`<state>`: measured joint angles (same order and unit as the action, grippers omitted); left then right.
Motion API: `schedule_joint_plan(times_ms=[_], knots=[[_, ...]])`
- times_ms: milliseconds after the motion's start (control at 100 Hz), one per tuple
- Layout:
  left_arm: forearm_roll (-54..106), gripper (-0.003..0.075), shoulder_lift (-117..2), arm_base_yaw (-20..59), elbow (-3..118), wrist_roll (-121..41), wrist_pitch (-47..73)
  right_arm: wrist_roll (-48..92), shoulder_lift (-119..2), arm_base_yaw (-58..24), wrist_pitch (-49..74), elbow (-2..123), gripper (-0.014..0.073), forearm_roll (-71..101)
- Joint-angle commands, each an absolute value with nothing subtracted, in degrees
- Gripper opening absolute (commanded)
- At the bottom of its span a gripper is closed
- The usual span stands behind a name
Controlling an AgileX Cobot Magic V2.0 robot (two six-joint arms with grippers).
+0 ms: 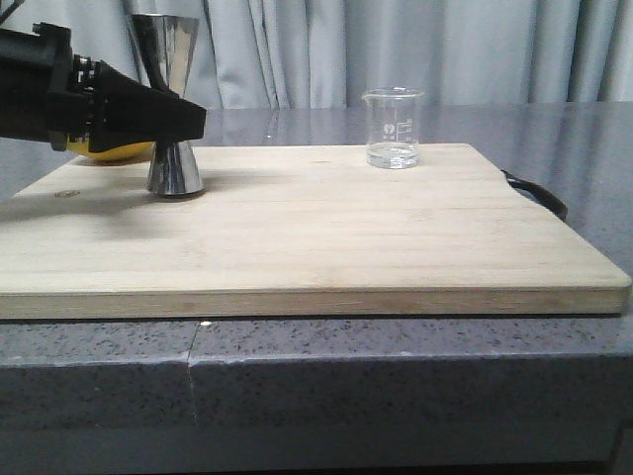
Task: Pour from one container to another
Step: 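Lower the filled jigger toward the board with the left gripper, then place the jigger on the board, open the left gripper and withdraw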
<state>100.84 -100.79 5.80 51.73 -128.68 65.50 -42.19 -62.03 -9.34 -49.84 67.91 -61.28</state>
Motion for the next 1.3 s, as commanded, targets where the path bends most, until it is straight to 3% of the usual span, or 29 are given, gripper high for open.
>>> schedule_joint_plan(times_ms=[0, 1290], knots=[[104.5, -0.0019, -98.5, 5.7, 52.8, -129.7, 73.1, -42.6, -60.9, -9.3, -49.9, 69.8, 0.0573, -58.9], [105.5, -0.0020, -98.6, 5.7, 50.5, -134.6, 73.2, -42.6, -60.9, -9.3, -49.6, 69.8, 0.0573, -58.9]])
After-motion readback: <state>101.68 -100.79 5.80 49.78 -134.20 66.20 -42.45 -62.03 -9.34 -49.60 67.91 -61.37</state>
